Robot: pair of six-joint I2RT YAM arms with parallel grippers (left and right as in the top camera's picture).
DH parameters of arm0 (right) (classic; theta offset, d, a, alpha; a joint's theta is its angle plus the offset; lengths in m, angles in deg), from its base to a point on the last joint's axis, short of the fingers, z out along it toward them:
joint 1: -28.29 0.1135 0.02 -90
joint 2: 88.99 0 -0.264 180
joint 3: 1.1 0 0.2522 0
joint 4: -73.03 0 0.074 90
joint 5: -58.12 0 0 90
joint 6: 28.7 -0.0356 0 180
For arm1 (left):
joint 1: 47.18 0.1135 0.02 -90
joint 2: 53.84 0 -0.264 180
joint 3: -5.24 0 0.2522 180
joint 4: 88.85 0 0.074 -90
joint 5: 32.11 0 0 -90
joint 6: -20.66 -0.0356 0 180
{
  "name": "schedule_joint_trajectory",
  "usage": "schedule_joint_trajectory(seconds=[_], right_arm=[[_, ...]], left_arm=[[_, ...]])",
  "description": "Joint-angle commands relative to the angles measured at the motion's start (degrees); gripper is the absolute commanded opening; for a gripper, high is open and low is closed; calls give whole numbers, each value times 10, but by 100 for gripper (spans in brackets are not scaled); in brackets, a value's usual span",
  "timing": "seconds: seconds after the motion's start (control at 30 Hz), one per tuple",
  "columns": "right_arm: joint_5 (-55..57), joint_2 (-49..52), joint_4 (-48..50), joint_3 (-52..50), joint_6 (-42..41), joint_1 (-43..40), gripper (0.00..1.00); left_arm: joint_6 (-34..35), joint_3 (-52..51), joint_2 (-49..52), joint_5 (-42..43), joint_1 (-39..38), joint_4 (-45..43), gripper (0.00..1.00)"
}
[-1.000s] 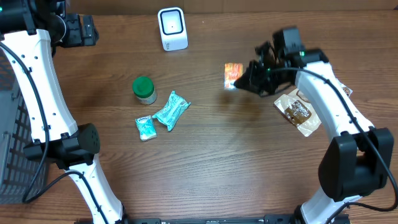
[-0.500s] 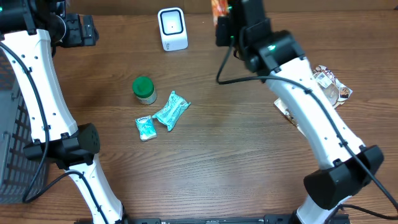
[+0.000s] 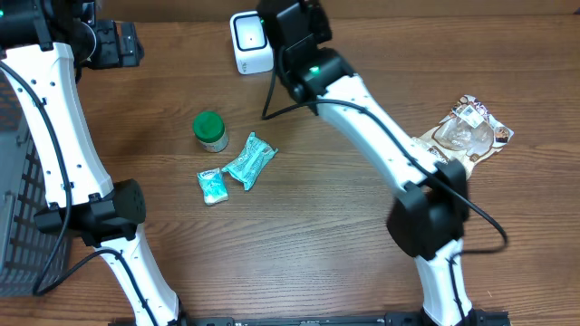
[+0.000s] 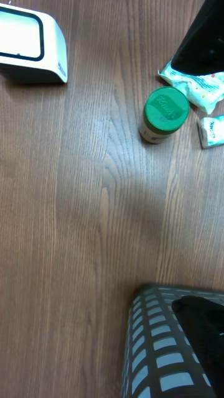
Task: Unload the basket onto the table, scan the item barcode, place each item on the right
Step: 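Hold the orange packet in front of the scanner window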
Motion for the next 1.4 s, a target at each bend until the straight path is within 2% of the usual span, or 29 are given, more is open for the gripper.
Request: schedule_joint_trajectory(seconds=[0.0,0.13,0.27,0.7,1.37], right_arm=[[17,54,55,15,140,1,4],[-27,108,143,15,262,1,4],[-62,142,191,14,327,2,4],[-171,181,218,14,332,5,4],[-147,180,237,15,333,5,4]], left_arm=[[-7,4,-17,-2,-2,1,99],[-7,4,-17,-2,-1,1,100],[-7,4,-17,-2,-1,1,100],[-7,4,-17,-2,-3,1,100],[-7,4,-17,-2,-3,1,99]])
